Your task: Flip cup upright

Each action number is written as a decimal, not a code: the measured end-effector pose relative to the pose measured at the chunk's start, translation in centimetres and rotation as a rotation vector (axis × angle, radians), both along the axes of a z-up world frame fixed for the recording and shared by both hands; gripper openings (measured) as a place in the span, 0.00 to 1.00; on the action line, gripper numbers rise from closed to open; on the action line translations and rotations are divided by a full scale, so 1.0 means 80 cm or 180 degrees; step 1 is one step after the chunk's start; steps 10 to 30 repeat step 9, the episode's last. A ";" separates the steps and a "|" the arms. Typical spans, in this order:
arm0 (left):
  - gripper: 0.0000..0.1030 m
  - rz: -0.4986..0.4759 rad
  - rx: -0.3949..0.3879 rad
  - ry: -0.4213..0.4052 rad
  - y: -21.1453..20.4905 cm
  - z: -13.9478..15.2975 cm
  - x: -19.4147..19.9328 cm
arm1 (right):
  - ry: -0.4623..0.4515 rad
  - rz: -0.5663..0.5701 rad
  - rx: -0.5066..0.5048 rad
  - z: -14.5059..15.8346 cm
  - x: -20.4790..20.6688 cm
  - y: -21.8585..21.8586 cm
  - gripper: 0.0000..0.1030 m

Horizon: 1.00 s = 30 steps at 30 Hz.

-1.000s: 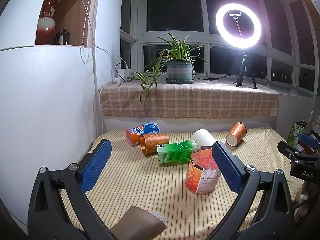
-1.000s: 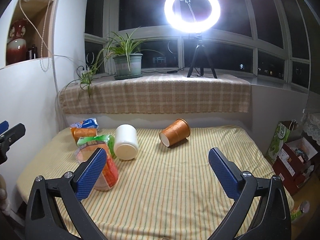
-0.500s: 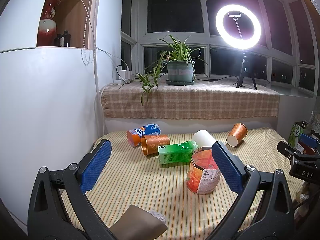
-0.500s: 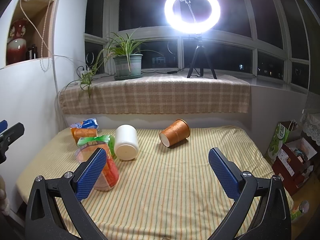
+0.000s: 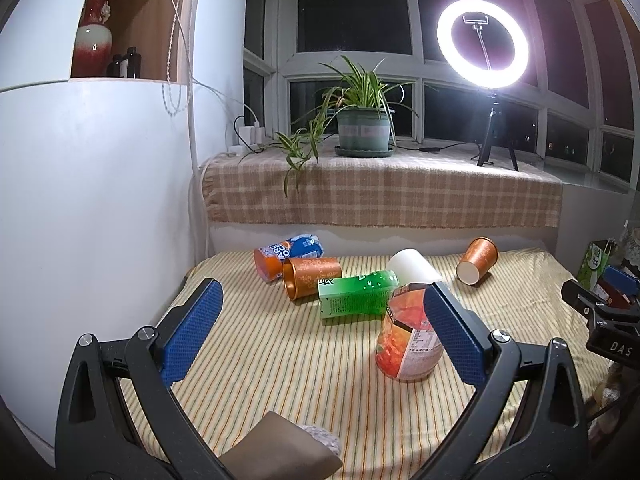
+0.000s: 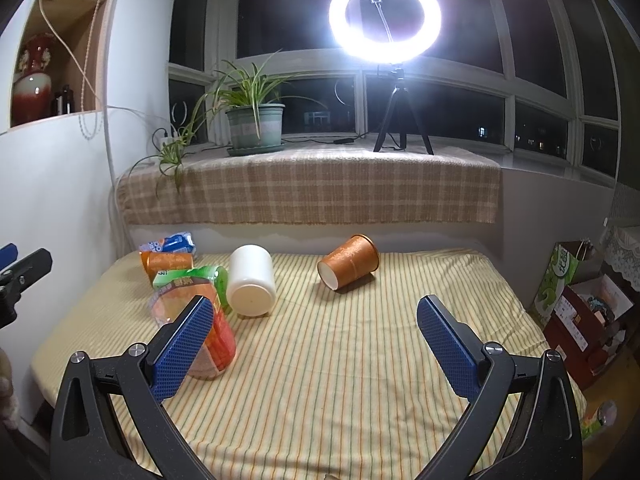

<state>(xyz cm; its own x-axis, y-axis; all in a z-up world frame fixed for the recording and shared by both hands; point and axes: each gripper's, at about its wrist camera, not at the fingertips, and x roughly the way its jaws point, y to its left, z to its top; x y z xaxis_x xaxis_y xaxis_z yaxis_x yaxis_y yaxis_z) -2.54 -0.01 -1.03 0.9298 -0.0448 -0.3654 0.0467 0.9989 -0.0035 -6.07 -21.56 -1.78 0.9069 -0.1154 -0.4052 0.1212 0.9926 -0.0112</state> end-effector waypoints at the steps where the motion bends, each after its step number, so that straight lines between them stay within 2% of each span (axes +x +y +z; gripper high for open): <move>1: 0.99 0.0003 0.0000 0.0006 0.001 -0.001 0.001 | 0.0002 -0.0001 0.0001 0.000 0.001 -0.001 0.98; 30: 0.99 -0.0007 0.0012 0.0016 0.002 -0.005 0.005 | 0.0011 -0.0005 0.0005 -0.001 0.000 -0.001 0.98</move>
